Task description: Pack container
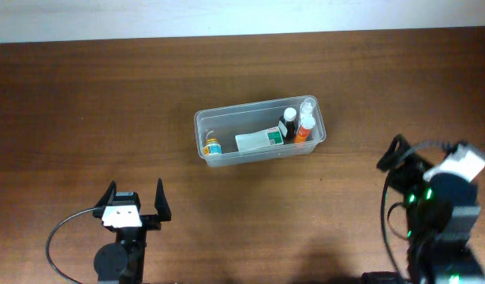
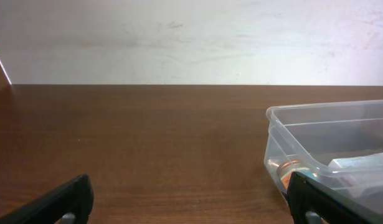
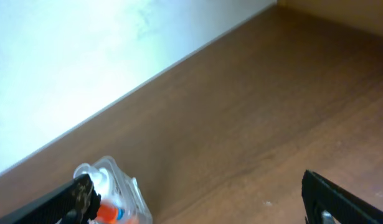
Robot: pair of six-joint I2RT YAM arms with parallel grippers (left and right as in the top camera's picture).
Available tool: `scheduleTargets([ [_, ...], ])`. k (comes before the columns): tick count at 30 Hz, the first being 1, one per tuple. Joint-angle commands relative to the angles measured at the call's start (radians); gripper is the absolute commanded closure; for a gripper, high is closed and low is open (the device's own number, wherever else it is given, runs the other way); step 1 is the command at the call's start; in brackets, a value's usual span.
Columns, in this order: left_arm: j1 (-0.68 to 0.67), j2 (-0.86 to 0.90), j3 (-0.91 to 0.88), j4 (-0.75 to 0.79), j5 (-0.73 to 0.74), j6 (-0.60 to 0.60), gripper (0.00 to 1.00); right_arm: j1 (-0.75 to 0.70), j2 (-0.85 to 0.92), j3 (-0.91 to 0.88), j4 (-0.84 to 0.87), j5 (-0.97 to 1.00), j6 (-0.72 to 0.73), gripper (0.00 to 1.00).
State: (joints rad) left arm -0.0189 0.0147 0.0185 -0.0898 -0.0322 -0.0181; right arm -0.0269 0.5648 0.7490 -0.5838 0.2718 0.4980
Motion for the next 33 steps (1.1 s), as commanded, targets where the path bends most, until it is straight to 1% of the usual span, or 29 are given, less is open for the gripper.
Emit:
scheduleTargets([
  [1, 0.007, -0.010, -0.004, -0.001, 0.014, 0.012, 0.01, 0.008, -0.136, -0.158, 0.064, -0.009, 0.005, 0.02],
  [7, 0.007, -0.010, -0.004, -0.001, 0.014, 0.012, 0.01, 0.007, -0.324, -0.394, 0.187, -0.031, 0.005, 0.02],
  [13, 0.007, -0.010, -0.004, -0.001, 0.014, 0.012, 0.01, 0.007, -0.413, -0.572, 0.364, -0.074, 0.005, 0.02],
  [20, 0.007, -0.010, -0.004, -0.001, 0.014, 0.012, 0.01, 0.007, -0.542, -0.739, 0.517, -0.097, 0.005, 0.02],
  [21, 0.007, -0.010, -0.004, -0.001, 0.014, 0.012, 0.01, 0.007, -0.559, -0.743, 0.518, -0.105, -0.007, 0.02],
  [26, 0.007, -0.010, -0.004, -0.001, 0.014, 0.012, 0.01, 0.007, -0.562, -0.743, 0.547, -0.187, -0.208, 0.02],
  [33, 0.007, -0.010, -0.004, -0.001, 0.014, 0.012, 0.01, 0.007, -0.562, -0.743, 0.509, -0.194, -0.352, 0.02],
])
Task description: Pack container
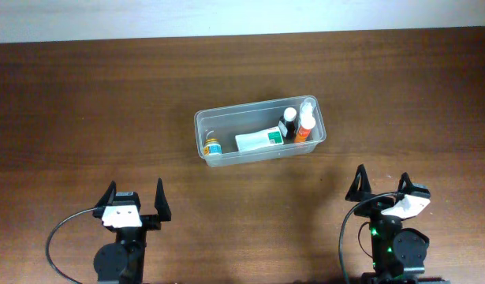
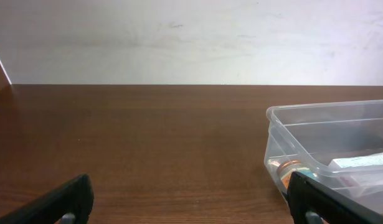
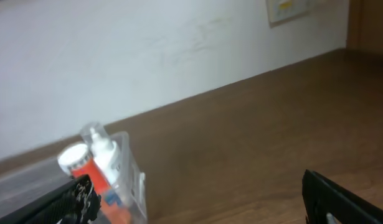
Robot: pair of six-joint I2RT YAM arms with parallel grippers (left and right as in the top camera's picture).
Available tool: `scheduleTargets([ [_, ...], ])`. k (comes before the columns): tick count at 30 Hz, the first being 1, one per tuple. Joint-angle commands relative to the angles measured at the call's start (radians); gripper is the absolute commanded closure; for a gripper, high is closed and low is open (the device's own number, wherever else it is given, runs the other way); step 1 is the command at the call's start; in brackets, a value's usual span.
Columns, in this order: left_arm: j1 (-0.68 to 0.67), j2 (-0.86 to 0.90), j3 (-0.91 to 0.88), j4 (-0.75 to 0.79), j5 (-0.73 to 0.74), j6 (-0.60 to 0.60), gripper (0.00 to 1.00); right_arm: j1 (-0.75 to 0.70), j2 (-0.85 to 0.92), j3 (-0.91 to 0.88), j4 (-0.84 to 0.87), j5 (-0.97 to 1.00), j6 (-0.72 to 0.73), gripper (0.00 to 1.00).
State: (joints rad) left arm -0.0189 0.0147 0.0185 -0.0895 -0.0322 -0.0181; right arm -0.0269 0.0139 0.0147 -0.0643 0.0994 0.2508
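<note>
A clear plastic container [image 1: 201, 126] stands at the middle of the wooden table. Inside it lie a small round tin [image 1: 213, 147], a white and green box [image 1: 259, 140], a dark bottle [image 1: 289, 124], an orange bottle [image 1: 304, 127] and a clear spray bottle [image 1: 307, 105]. My left gripper [image 1: 136, 200] rests open near the front left, well short of the container [image 2: 316, 146]. My right gripper [image 1: 382, 185] sits open at the front right, with nothing between its fingers; the orange bottle [image 3: 85, 174] and the spray bottle [image 3: 104, 149] show at the left of its view.
A white wall [image 2: 191, 37] runs along the table's far edge. A wall socket [image 3: 288, 9] shows in the right wrist view. Bare wooden tabletop [image 1: 92, 102] surrounds the container.
My right arm has moved from the right edge of the table, beside the container's height, down to the front right, and now points straight at the far wall. The left arm has not moved.
</note>
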Motion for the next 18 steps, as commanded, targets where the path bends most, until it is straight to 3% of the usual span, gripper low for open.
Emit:
scheduleTargets([
  [1, 0.007, -0.010, -0.004, -0.001, 0.014, 0.012, 0.01, 0.007, -0.011, -0.009, -0.011, -0.028, -0.133, 0.02],
  [10, 0.007, -0.010, -0.004, -0.001, 0.014, 0.012, 0.01, 0.007, -0.011, -0.009, -0.013, -0.047, -0.277, 0.02],
  [18, 0.007, -0.010, -0.004, -0.001, 0.014, 0.011, 0.01, 0.007, -0.011, -0.009, -0.013, -0.047, -0.277, 0.02],
])
